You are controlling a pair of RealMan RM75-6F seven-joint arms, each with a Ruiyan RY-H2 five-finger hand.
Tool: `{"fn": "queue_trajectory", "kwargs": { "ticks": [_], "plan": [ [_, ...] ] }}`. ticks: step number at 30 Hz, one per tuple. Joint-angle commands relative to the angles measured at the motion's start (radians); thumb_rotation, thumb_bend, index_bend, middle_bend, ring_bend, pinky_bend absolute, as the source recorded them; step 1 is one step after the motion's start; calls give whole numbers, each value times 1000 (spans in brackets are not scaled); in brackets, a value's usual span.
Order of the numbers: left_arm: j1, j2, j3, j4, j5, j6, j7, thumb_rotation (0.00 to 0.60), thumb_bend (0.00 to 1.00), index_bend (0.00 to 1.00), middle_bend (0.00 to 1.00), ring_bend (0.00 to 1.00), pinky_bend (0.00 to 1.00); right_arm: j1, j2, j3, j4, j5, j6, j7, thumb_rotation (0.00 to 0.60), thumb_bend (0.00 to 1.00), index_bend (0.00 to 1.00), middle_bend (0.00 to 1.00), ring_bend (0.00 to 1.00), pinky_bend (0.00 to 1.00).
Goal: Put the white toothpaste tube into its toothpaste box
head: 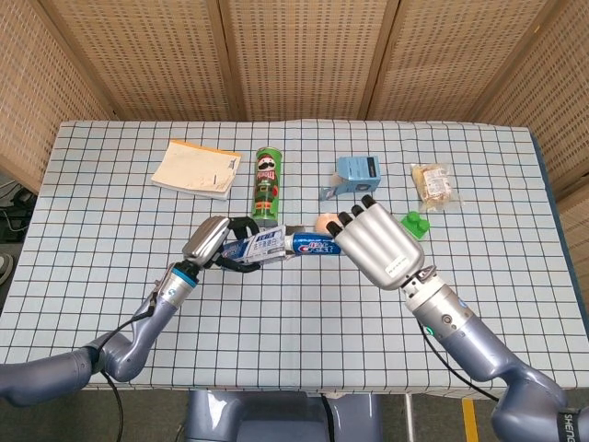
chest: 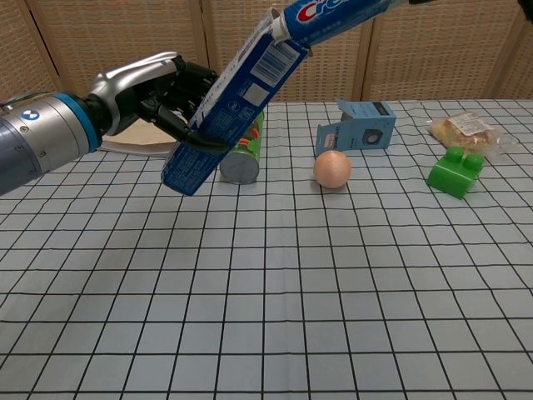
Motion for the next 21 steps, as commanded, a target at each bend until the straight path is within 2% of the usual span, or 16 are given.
{"fn": "queue_trajectory", "kwargs": {
  "ticks": [1,10,15,18,20,21],
  "plan": [
    [-9,-1,-3,-14,-10,-7,29,600,60,641,505,513,479,14,1,-9,-4,0,-7,-28,600,641,673,663,659,583],
    [-32,-14,-10,-45,-46,-30,101,600,60,641,505,512,479,71,-23,-36,-3,5,-28,-166,600,631,673,661,659,583],
    [-46,-36,-25,-60,-92,-50,119,600,73,642,505,512,479,102,-53,-49,3,-14,-7,-280,600,588,661,631,656,582],
    [-55,-53,-36,-69,-112,-57,118,600,81,662,510,513,480,117,-69,-58,-11,-2,5,-347,600,432,526,494,563,537],
    [-60,-71,-39,-73,-115,-51,120,600,96,687,520,518,490,128,-72,-64,-26,19,22,-412,600,274,314,290,378,407],
    [-60,-80,-41,-76,-117,-48,117,600,106,695,524,521,496,134,-77,-63,-28,15,35,-442,600,233,254,227,317,356]
  ]
}}
